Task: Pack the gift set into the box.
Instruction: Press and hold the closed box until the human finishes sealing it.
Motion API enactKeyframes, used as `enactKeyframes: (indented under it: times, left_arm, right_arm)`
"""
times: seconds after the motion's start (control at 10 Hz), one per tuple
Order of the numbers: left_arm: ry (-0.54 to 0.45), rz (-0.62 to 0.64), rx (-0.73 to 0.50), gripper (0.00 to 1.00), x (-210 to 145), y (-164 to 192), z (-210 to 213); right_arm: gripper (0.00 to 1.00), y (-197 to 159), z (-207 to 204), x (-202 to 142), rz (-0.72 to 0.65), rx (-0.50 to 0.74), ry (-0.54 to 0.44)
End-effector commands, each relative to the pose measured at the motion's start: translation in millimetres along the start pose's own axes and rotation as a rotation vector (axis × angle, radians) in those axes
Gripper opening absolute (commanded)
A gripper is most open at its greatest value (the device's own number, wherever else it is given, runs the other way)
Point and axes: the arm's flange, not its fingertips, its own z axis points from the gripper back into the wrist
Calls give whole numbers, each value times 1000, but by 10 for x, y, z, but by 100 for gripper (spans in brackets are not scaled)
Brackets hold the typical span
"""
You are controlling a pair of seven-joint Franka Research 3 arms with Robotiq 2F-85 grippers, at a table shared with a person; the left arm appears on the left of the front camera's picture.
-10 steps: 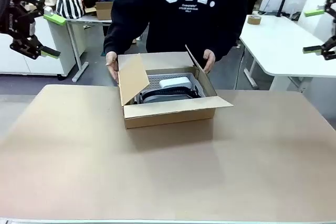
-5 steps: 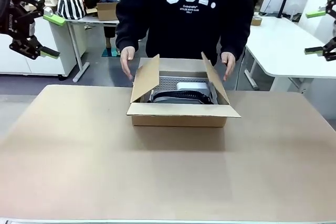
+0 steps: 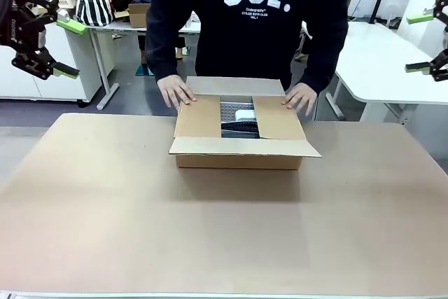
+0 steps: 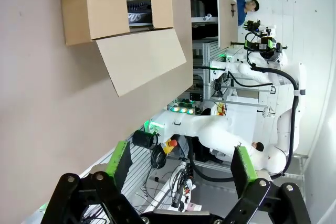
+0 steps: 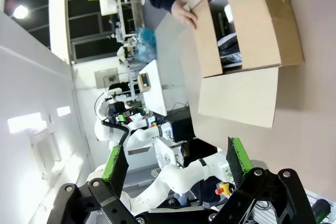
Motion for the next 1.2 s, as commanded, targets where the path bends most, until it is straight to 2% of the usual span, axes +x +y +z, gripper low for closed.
enactKeyframes:
  times: [0.0, 1.1]
  left_arm:
    - [13, -13, 6, 100, -12, 5, 25]
    - [13, -13, 6, 100, -12, 5, 25]
  right_arm:
    - [100, 34, 28, 3, -7, 15, 6]
    - [100, 34, 28, 3, -7, 15, 6]
